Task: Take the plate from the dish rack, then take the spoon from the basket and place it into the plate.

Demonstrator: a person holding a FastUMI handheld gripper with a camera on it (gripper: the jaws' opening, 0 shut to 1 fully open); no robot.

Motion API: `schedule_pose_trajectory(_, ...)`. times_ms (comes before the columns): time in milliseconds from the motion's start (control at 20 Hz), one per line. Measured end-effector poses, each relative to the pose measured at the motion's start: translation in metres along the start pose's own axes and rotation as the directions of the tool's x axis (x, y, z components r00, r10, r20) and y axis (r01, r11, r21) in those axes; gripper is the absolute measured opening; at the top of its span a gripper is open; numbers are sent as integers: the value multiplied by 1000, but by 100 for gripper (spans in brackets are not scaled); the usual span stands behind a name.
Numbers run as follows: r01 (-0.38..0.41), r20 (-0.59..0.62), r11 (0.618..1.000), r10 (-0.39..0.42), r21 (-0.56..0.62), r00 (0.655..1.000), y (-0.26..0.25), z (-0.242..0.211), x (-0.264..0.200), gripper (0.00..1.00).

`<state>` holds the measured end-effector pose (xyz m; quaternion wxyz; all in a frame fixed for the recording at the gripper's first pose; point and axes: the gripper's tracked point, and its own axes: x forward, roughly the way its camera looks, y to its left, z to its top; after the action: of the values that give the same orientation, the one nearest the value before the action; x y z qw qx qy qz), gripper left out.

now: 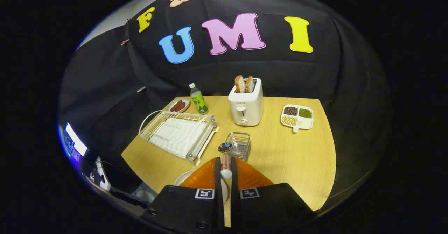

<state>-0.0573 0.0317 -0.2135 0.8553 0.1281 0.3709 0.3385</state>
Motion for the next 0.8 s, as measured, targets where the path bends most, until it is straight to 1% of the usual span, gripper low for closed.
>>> schedule_pose_trajectory(150, -22, -40, 1000, 21, -21, 999, 27, -32, -15, 11)
schedule_pose_trajectory(250, -29, -70, 998, 25, -47, 997, 43, -57, -13, 11)
schedule_pose_trajectory(450, -23, -126, 996, 12, -88, 992, 68, -105, 11, 11)
schedule_pose_trajectory(650, -6, -146, 997, -6, -82, 989, 77, -131, 40, 11)
schedule_pose_trajectory(800, 9, -161, 999, -17, -54, 987, 76, -149, 58, 11)
